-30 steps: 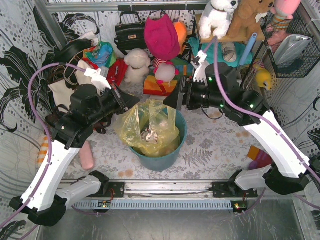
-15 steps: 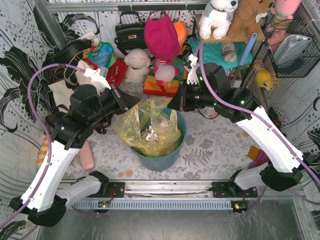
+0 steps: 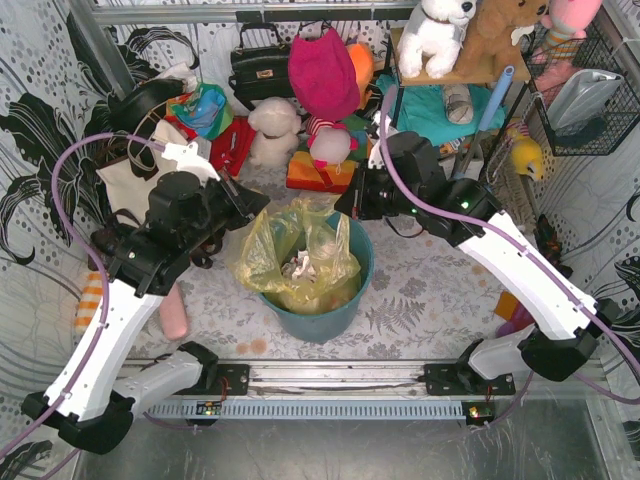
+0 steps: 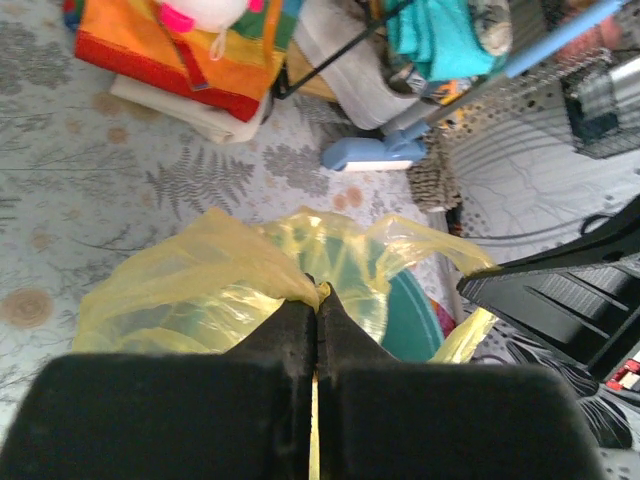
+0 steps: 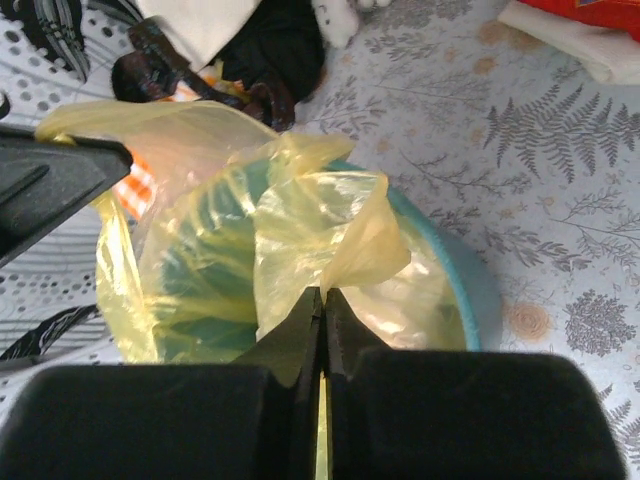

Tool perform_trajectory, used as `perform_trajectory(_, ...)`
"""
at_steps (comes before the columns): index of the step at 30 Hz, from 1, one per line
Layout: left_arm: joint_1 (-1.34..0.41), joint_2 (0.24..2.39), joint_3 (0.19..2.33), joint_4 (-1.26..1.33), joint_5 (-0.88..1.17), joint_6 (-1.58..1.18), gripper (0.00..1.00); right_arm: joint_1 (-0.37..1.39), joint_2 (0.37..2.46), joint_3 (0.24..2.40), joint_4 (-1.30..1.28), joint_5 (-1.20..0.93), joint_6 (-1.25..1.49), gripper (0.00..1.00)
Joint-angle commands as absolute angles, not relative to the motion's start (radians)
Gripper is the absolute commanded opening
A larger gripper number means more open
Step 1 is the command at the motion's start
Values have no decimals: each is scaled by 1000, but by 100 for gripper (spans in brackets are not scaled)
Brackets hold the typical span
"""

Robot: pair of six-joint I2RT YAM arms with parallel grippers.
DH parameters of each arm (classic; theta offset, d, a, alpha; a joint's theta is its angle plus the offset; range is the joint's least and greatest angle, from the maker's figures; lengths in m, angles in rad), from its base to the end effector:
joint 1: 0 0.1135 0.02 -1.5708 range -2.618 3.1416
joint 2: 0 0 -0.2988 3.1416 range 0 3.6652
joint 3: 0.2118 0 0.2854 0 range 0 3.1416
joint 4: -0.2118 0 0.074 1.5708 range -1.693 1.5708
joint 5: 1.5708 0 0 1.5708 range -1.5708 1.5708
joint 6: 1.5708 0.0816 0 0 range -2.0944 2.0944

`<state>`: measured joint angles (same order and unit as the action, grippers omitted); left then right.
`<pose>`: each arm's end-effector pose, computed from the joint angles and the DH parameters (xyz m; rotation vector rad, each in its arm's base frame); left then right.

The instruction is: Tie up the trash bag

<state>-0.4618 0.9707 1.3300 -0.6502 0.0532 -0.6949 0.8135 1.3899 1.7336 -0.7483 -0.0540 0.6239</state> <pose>0.2132 -0.1110 0.4698 -0.1883 1.9405 -0.8367 0.2384 0.2586 0.4967 -0.2373 2.0985 0.9599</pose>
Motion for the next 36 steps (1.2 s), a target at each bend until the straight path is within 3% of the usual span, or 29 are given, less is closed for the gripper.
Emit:
perform_trajectory(1, -438, 982, 1292, -613, -37, -655, 0, 816, 1411, 1669, -565, 36, 639, 0)
perform_trajectory(13, -358, 1113, 1339, -546, -30, -600, 0, 797, 1467, 1615, -328, 48, 611, 0)
perform_trajectory(25, -354, 1057, 1414, -263, 387, -586, 0, 796, 1303, 1651, -311, 63, 615, 0)
perform_trajectory(36, -354, 984, 1451, -176, 547, -659, 0, 796, 1180, 1694, -341, 125, 579, 0)
